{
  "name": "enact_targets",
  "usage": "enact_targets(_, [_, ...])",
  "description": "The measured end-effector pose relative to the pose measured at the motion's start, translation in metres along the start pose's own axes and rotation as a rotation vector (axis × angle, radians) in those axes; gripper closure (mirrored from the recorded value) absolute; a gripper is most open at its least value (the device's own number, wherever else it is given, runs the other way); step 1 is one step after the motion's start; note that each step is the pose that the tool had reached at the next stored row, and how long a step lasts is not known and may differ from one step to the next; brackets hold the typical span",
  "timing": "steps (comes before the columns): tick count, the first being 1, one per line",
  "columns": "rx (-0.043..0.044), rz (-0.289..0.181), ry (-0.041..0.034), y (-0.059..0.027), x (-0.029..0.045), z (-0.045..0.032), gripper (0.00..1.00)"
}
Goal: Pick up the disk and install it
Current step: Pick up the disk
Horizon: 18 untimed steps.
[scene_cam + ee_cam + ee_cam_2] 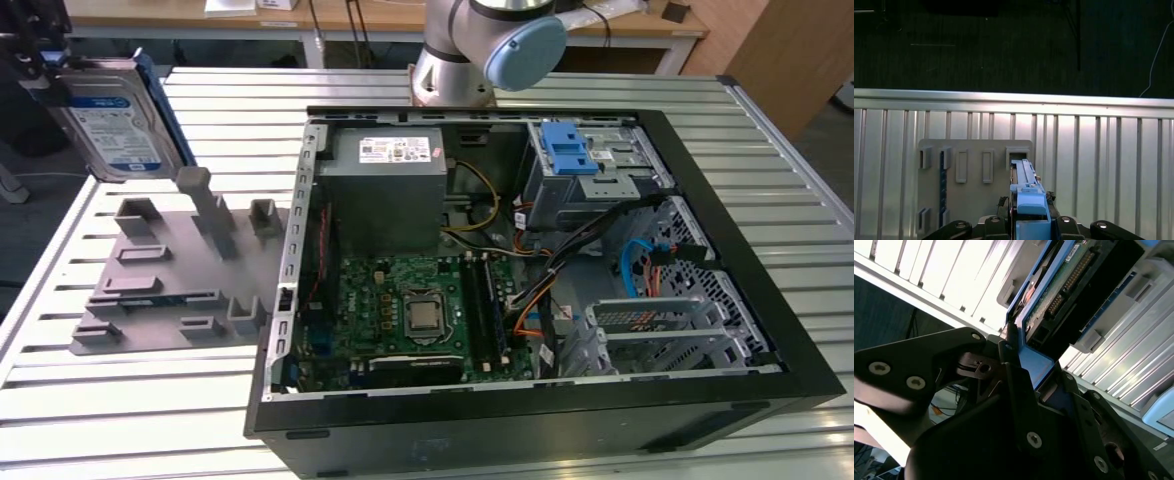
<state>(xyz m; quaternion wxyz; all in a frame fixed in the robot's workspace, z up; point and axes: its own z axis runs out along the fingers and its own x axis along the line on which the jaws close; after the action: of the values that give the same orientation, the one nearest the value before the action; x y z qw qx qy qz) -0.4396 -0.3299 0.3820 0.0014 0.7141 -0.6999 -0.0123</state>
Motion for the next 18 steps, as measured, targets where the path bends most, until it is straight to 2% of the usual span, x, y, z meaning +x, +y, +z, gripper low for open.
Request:
enact_targets(9, [0.0000,0.000,0.0000,0.0002,-0.0002,-0.0096,0.63])
enact_targets(18, [0.0001,0.000,0.0000,0.0003,-0.0002,-0.0157,0.63])
